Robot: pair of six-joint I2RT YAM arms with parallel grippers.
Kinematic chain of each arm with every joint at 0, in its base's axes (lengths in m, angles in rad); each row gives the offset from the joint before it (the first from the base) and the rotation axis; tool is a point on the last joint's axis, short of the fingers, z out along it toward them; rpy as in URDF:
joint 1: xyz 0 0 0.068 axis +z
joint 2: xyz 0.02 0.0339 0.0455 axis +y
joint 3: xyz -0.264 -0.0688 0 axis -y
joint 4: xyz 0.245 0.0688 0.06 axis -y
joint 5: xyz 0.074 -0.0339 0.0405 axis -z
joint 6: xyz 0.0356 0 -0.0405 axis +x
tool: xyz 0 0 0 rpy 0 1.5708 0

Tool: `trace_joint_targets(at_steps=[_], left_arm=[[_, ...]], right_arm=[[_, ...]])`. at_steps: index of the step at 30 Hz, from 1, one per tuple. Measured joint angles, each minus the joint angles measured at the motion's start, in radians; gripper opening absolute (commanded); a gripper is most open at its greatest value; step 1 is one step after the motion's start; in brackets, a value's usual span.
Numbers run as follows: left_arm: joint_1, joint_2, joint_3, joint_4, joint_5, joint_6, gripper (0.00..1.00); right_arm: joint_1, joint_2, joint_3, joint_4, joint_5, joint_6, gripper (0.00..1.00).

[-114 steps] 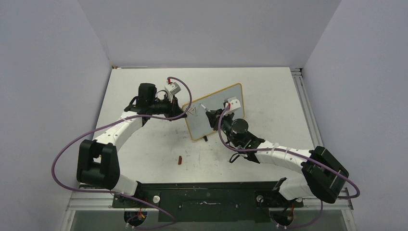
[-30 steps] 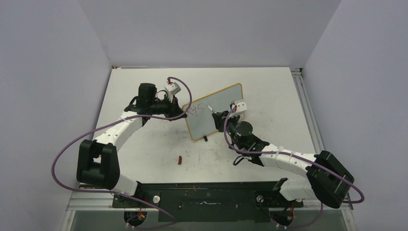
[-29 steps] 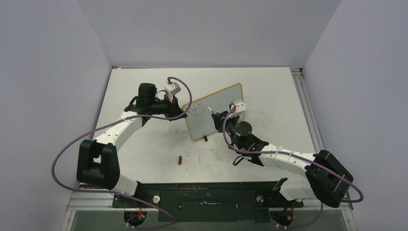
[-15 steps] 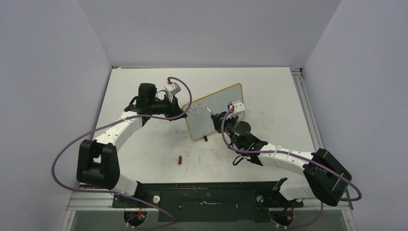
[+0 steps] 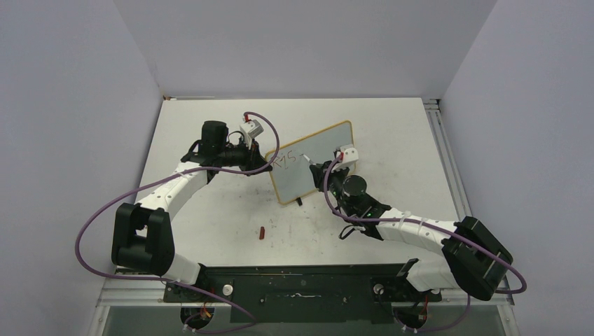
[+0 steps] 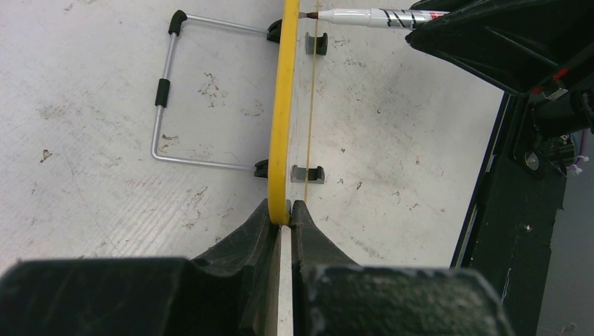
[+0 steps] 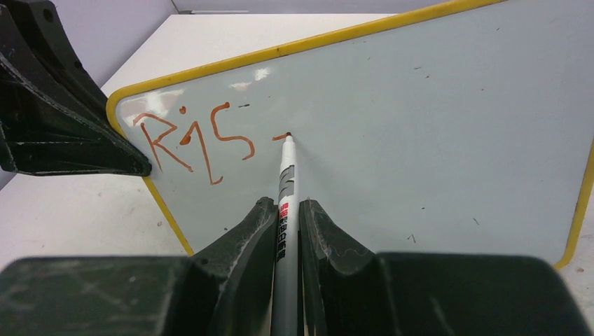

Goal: Write a sentence on the whiteboard

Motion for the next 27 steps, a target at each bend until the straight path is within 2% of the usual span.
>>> trace_joint_targets(at_steps=[27], left_arm=[[-0.002,0.0,0.002,-0.003,0.0,0.0,0.0]], right_arm=[[-0.008,0.001,0.02,0.021,-0.019,-0.004,0.05]])
